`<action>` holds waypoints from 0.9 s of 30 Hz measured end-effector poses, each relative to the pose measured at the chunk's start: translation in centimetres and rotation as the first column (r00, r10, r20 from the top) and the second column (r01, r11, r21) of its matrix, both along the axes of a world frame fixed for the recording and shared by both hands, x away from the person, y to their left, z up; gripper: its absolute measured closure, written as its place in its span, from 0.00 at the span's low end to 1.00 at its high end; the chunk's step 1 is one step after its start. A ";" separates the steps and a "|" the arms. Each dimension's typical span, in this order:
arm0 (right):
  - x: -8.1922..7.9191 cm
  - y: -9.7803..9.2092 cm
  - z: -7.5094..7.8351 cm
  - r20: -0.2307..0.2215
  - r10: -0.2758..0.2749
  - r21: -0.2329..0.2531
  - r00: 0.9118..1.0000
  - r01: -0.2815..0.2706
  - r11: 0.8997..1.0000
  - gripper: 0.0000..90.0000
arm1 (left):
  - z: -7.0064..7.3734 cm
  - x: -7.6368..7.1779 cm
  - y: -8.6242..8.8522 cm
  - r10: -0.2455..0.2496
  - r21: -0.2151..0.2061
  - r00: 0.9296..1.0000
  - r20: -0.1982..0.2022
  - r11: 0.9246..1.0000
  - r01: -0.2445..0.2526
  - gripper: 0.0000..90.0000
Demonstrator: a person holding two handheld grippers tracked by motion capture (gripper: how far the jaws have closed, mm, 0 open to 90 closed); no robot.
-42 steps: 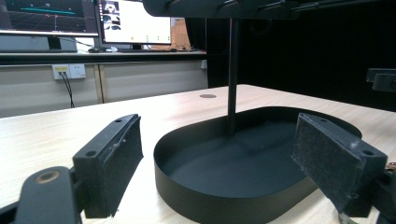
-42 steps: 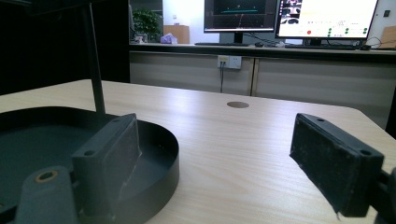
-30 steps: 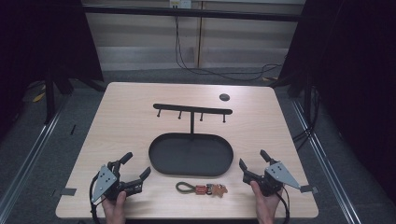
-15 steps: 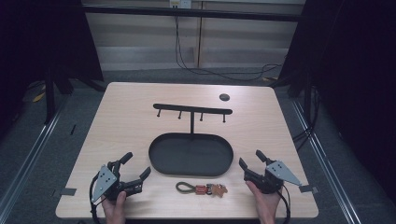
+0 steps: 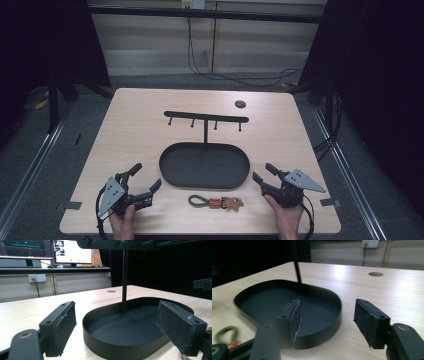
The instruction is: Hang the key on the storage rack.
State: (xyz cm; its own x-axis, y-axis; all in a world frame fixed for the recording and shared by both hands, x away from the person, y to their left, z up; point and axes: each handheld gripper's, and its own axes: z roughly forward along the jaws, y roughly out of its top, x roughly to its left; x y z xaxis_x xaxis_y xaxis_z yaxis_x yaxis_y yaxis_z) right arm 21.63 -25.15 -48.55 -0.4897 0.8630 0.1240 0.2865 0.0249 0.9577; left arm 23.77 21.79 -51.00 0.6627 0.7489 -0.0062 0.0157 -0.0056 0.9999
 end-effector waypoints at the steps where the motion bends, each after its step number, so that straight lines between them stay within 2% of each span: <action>1: 0.0 0.1 0.2 -0.014 0.017 0.001 1.000 -0.017 1.000 0.45 | 0.0 0.0 0.0 0.000 -0.001 1.000 0.000 1.000 0.000 0.17; 3: 0.2 0.5 0.6 -0.046 0.060 0.005 0.997 -0.060 0.998 0.48 | 0.0 0.0 0.0 0.000 0.000 1.000 0.000 1.000 0.000 0.17; 4: 0.2 0.5 0.6 -0.046 0.060 0.005 0.997 -0.060 0.998 0.48 | 0.0 0.0 0.0 0.000 -0.001 1.000 0.000 1.000 0.000 0.17; 5: 0.3 0.9 0.8 -0.057 0.085 -0.013 0.995 -0.086 0.996 0.48 | 0.0 0.0 0.0 0.000 -0.001 1.000 0.000 1.000 0.000 0.17; 8: 0.4 1.2 1.0 -0.063 0.099 -0.040 0.993 -0.102 0.994 0.51 | 0.0 0.0 0.0 0.000 0.000 1.000 0.001 1.000 0.000 0.17; 9: 0.3 1.6 1.3 -0.061 0.119 -0.051 0.991 -0.123 0.991 0.57 | 0.0 0.0 0.0 0.000 -0.001 1.000 0.000 1.000 0.000 0.17; 14: 0.5 2.2 1.8 -0.074 0.146 -0.075 0.986 -0.152 0.986 0.58 | 0.0 0.0 0.0 0.000 0.000 1.000 0.000 1.000 0.000 0.17; 15: 0.6 2.4 2.0 -0.087 0.168 -0.079 0.982 -0.175 0.981 0.61 | 0.0 0.0 0.0 0.000 0.000 1.000 0.000 1.000 0.000 0.17; 16: 0.6 2.4 2.0 -0.087 0.168 -0.079 0.982 -0.175 0.981 0.61 | 0.0 0.0 0.0 0.000 0.000 1.000 0.000 1.000 0.000 0.17; 17: 0.8 2.7 2.3 -0.125 0.194 -0.081 0.973 -0.204 0.975 0.67 | 0.0 0.0 0.0 0.000 -0.001 1.000 0.000 1.000 0.000 0.17; 18: 0.8 2.7 2.3 -0.125 0.194 -0.081 0.973 -0.204 0.975 0.67 | 0.0 0.0 0.0 0.000 0.000 1.000 0.000 1.000 0.000 0.17; 19: 0.8 2.8 2.4 -0.140 0.205 -0.078 0.969 -0.217 0.973 0.68 | 0.0 0.0 0.0 0.000 0.000 1.000 0.000 1.000 0.000 0.17; 20: 1.0 3.0 2.5 -0.160 0.223 -0.076 0.962 -0.238 0.968 0.68 | 0.0 0.0 0.0 0.000 -0.001 1.000 0.000 1.000 0.000 0.17; 24: 1.4 3.6 2.6 -0.198 0.266 -0.067 0.943 -0.284 0.956 0.72 | 0.0 0.0 0.0 0.000 0.000 1.000 0.000 1.000 0.000 0.17; 25: 1.6 4.1 2.7 -0.224 0.282 -0.064 0.933 -0.303 0.951 0.72 | 0.0 0.0 0.0 -0.001 0.000 1.000 0.000 1.000 0.001 0.17; 27: 1.7 4.5 2.7 -0.238 0.289 -0.072 0.927 -0.313 0.947 0.72 | 0.0 0.0 0.0 -0.001 0.000 1.000 0.000 1.000 0.001 0.17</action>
